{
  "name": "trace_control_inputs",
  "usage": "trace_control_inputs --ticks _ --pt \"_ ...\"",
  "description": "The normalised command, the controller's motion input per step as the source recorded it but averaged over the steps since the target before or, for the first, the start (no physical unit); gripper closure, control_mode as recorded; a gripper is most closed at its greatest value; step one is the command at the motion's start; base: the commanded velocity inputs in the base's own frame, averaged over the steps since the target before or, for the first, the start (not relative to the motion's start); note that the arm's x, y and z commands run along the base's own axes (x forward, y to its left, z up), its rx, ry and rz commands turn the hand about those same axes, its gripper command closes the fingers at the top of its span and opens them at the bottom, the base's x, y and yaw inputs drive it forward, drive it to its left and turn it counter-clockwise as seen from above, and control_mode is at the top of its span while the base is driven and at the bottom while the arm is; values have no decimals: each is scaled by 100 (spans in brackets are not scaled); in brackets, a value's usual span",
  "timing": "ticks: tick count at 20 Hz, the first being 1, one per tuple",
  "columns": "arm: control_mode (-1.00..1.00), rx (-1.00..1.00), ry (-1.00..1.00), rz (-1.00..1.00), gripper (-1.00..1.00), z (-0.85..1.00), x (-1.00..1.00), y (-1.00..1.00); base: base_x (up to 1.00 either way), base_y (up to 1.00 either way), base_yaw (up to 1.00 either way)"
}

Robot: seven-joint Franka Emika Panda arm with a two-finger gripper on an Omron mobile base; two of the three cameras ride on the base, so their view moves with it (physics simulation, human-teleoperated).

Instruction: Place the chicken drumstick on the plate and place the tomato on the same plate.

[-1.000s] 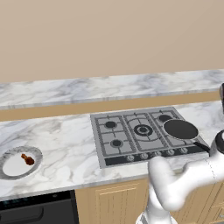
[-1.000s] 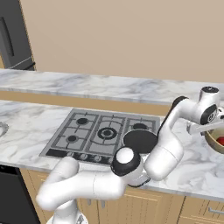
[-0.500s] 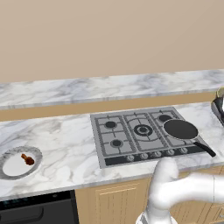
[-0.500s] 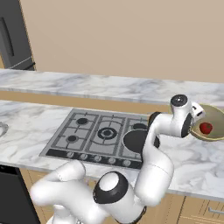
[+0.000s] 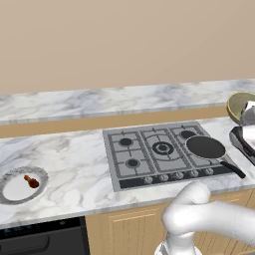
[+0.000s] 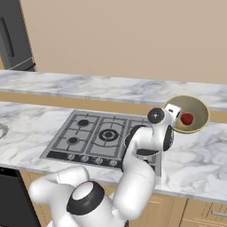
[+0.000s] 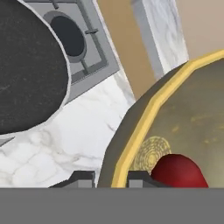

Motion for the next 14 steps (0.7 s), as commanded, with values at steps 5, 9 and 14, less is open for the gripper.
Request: trace_control_inputs --ticks 5,9,14 --pt "-100 -26 7 40 100 52 -22 53 0 0 0" --pt "-100 -34 18 40 100 48 -17 59 0 0 0" --pt "-100 -28 24 38 100 46 -15 56 0 0 0"
